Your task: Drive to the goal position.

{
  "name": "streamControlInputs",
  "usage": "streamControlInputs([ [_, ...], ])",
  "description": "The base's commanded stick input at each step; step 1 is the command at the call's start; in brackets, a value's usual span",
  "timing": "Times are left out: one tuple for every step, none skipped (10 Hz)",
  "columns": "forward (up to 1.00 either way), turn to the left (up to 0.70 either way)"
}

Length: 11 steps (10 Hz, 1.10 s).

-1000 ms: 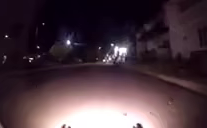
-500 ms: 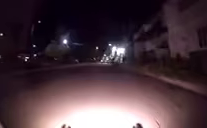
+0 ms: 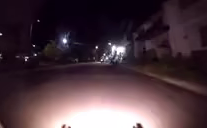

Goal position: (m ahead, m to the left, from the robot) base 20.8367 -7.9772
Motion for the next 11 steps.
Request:
streamControlInputs([
  [0.60,0.00],
  [0.60,0.00],
  [0.60,0.00],
  [0.60,0.00],
  [0.60,0.00],
  [0.60,0.00],
  [0.60,0.00],
  [0.60,0.00],
  [0.60,0.00],
  [0.60,-0.03],
  [0.60,-0.11],
])
